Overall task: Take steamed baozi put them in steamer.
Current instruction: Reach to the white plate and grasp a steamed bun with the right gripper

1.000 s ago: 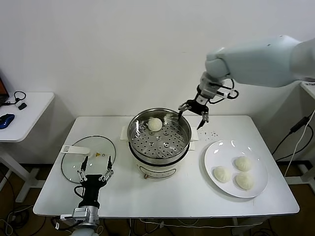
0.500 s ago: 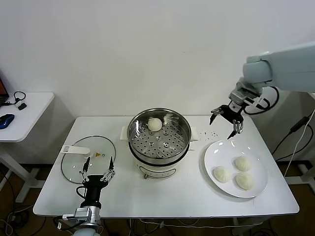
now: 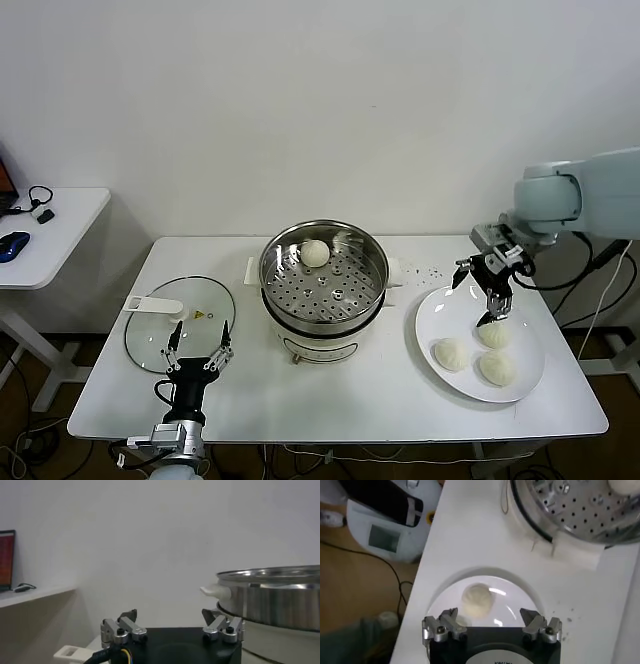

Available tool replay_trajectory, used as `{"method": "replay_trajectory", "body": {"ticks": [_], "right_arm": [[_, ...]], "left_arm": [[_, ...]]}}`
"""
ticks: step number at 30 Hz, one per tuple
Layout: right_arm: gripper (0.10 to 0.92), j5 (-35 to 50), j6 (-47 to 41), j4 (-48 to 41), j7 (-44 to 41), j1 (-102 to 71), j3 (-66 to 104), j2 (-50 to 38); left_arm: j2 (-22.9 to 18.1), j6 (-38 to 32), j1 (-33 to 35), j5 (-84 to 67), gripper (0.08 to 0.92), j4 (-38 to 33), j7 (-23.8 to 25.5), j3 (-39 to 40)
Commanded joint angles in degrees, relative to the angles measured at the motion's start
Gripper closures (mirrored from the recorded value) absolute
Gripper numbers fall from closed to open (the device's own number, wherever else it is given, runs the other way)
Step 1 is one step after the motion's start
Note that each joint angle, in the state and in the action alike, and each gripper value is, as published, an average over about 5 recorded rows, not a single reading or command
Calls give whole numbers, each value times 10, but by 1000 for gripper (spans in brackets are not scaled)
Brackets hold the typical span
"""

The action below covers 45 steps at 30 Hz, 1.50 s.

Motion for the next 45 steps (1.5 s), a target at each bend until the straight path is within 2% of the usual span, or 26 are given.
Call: {"method": "replay_trajectory", "body": {"ticks": [1,7,21,45], "right_arm": [[203,-14,-128,37,41,-41,21,-55],[203,-51,-147,14,54,-91,44,-67],[203,-55,-162,-44,77,-231,138,-70],[203,-95,-173,-95,100,-344,220,-73]], "left_arm": [[-2,-3,1,2,177,2,0,-1],[-2,-4,1,3,177,4,0,-8],[-3,-6,-2,9,177,11,1,-19],[-2,-12,-1,15,177,17,1,-29]]}}
